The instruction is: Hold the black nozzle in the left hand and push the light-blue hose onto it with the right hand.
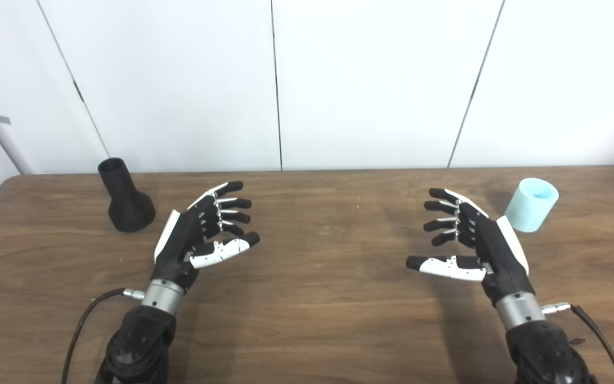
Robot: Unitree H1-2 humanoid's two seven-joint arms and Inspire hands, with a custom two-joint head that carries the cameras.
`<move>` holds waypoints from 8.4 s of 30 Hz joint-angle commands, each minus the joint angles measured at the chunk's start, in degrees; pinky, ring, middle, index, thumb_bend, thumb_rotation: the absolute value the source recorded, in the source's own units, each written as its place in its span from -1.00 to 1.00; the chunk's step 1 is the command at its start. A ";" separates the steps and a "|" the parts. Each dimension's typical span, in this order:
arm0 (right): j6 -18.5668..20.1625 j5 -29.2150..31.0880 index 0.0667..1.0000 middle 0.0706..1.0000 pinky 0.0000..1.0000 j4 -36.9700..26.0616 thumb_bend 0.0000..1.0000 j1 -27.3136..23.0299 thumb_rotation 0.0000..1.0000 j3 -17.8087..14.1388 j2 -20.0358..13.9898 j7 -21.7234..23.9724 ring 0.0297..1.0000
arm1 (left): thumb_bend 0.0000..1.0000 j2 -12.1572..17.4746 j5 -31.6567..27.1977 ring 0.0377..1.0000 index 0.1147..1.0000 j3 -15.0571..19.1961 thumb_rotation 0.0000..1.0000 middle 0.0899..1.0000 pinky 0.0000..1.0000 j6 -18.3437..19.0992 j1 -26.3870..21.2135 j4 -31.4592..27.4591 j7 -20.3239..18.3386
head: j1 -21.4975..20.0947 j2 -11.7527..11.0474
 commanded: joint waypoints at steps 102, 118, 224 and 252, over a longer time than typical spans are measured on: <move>-9.36 7.43 0.63 0.54 -0.06 5.07 0.40 -1.03 -1.00 -3.01 -4.53 2.86 0.25 | 0.94 18.61 21.53 1.00 1.00 9.94 -0.64 1.00 1.00 16.09 -12.15 -0.45 12.53 | 21.51 -11.31; -9.20 6.97 0.64 0.54 -0.08 4.42 0.39 -0.77 -1.00 -3.02 -4.90 3.22 0.25 | 1.00 19.13 26.11 1.00 1.00 6.47 -0.44 1.00 1.00 27.79 -11.95 2.19 12.43 | 21.33 -10.79; -7.10 7.66 0.64 0.52 -0.03 0.04 0.41 2.03 -1.00 -3.63 -5.37 3.56 0.23 | 0.12 16.56 20.98 0.46 -0.10 -1.76 -0.87 0.15 1.00 24.56 -16.24 22.40 11.73 | 19.29 -6.69; -6.60 7.96 0.62 0.50 -0.03 0.04 0.32 1.48 -0.92 -3.50 -5.49 3.28 0.22 | 0.05 15.16 26.48 0.29 -0.18 -13.63 -1.00 -0.10 1.00 19.06 -13.37 22.83 12.22 | 17.27 -5.96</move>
